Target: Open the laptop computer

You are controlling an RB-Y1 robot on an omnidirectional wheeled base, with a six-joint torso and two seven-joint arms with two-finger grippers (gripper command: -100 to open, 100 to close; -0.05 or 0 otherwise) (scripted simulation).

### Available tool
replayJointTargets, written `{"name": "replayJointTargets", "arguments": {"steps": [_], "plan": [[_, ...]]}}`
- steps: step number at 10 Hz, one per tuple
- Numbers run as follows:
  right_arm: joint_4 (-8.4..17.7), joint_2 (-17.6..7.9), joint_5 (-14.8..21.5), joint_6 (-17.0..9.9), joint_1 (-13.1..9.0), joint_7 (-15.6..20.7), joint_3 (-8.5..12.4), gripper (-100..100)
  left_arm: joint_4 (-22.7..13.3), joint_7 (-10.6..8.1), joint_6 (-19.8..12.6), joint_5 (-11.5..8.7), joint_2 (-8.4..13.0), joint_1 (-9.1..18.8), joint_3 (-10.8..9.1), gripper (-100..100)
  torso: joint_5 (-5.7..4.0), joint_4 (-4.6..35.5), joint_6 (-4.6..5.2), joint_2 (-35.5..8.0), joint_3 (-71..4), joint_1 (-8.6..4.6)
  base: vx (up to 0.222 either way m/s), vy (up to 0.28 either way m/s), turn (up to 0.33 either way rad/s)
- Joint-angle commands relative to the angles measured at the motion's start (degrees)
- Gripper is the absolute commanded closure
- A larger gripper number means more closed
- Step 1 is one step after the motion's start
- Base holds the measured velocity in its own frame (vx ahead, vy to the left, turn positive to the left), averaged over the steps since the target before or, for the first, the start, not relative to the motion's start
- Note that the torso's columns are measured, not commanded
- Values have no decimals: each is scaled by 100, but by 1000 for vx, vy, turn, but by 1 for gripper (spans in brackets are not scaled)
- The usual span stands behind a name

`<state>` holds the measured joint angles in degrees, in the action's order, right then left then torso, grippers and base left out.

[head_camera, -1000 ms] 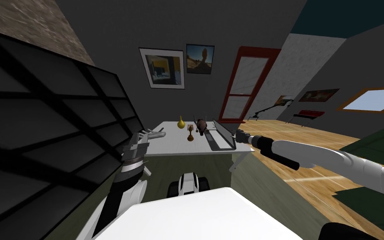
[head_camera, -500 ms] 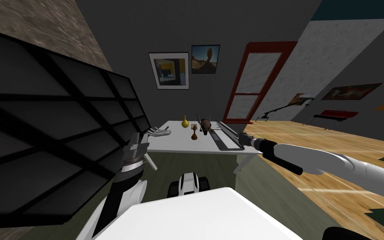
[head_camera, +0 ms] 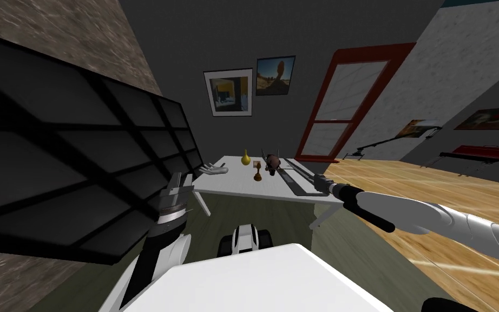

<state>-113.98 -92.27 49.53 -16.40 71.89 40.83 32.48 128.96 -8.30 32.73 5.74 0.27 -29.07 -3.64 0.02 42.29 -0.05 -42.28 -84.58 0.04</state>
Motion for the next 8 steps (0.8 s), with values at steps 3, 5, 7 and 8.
{"name": "replayJointTargets", "arguments": {"steps": [3,5,7,8], "plan": [[135,-144,88,-680,392,265,-145,100,0,0,0,0,0,-1,-1,0,1,1,9,1,0,-3,-24,68,142],[199,-213,129,-909,531,359,-225,100,0,0,0,0,0,-1,-1,0,-2,1,8,-3,2,-7,-27,64,96],[364,-273,-9,-480,404,315,24,-100,0,0,0,0,0,-2,-1,0,-2,1,10,0,1,-8,-14,42,-79],[458,-310,-55,-333,373,322,122,-100,0,0,0,0,1,-1,-1,0,-5,-1,6,1,0,-14,-11,22,-48]]}}
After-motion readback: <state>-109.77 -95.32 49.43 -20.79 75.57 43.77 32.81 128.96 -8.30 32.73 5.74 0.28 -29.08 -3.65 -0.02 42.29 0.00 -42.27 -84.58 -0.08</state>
